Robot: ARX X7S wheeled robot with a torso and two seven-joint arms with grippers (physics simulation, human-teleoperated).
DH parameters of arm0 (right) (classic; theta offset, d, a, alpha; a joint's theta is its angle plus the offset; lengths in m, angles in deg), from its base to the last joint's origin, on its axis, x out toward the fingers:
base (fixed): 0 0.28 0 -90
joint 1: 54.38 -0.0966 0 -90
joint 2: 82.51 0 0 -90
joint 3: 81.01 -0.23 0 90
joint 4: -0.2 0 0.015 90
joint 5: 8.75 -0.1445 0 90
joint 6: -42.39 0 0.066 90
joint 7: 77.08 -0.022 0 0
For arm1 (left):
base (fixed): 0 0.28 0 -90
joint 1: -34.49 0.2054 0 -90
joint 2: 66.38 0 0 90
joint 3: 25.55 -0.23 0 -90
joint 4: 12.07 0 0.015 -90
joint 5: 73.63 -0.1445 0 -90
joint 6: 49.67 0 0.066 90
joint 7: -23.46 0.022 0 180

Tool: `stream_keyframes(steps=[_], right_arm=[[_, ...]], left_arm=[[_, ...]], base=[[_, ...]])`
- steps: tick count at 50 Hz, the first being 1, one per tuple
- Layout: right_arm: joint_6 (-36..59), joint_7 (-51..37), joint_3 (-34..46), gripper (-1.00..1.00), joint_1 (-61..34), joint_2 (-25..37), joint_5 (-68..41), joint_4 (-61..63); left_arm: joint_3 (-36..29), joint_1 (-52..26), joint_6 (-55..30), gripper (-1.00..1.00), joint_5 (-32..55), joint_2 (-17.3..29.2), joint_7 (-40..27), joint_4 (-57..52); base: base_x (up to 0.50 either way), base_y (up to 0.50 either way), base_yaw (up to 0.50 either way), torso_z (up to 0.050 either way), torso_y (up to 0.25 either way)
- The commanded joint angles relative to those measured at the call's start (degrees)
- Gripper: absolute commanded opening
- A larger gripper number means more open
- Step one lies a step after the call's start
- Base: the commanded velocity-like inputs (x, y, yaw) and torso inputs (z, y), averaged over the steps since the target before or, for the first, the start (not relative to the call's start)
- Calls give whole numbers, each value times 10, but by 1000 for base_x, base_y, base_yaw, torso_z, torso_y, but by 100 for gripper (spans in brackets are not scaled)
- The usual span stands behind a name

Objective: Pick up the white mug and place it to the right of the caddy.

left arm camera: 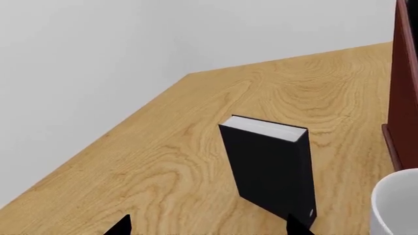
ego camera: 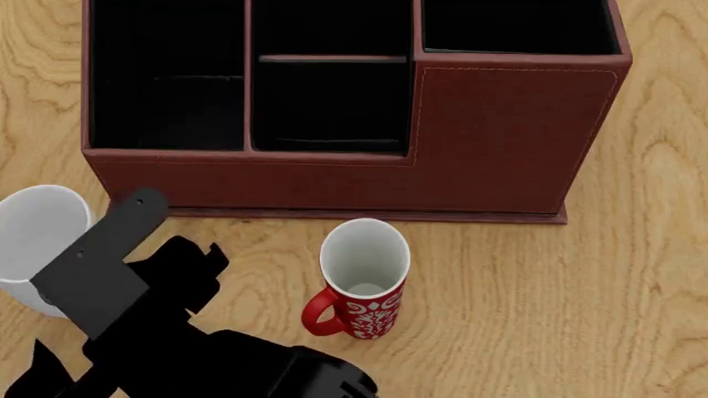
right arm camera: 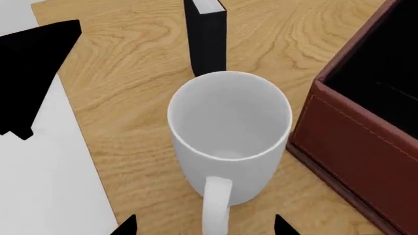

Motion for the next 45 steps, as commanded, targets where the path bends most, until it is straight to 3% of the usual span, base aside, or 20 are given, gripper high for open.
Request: stream_keyframes(steps=[1,17,34,45], right_arm=[[-40,13,32,100,-14,-5,-6,-61],[-127,32,101,100,-57,-10,-54,-178],[-302,6,331,100,-159,-11,-258,-291],[-321,19,356,100,-172,-12,-275,-306]], left_arm=[[-4,-4,2,100,1,0,-1,6],[-27,-30,18,100,-7,1,1,51],[-37,-40,46,100,-15,1,4,101],[-39,-42,47,100,-16,2,3,108]], base=[[0,0,0,0,0],[0,0,0,0,0],[0,0,0,0,0],[0,0,0,0,0]])
